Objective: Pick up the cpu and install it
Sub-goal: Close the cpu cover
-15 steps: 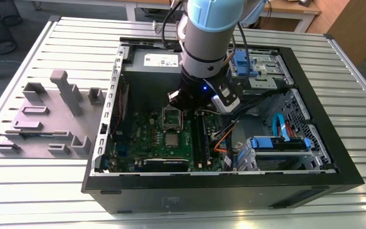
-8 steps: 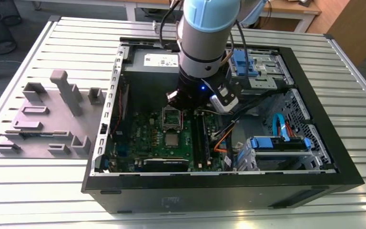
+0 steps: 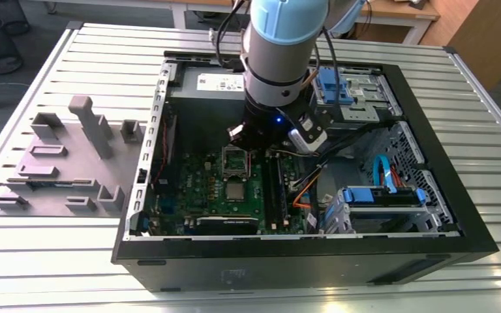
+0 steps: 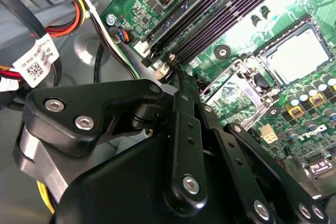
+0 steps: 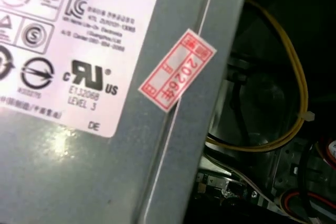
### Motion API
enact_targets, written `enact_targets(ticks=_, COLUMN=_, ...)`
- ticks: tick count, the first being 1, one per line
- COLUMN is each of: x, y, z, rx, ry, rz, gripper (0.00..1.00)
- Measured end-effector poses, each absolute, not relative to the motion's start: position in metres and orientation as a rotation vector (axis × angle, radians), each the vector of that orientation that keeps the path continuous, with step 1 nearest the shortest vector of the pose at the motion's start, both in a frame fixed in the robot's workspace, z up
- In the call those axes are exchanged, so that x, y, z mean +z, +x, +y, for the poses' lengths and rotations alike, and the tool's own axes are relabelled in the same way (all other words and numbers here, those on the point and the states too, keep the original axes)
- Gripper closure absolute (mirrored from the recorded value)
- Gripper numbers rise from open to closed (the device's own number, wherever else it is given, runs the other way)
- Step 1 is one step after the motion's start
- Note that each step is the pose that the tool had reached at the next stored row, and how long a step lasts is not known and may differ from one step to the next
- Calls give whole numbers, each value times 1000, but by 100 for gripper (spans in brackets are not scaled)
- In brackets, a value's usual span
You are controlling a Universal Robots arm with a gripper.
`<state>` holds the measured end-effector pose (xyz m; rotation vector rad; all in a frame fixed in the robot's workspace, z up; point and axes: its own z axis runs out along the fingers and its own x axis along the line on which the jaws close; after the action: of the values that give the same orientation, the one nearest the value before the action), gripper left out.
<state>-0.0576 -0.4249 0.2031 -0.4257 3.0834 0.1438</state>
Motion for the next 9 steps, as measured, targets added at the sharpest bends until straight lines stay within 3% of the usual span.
enact_targets(ticks=9, x=202, y=-61, z=-422, rx=151, ry=-426, rz=3082, gripper=89)
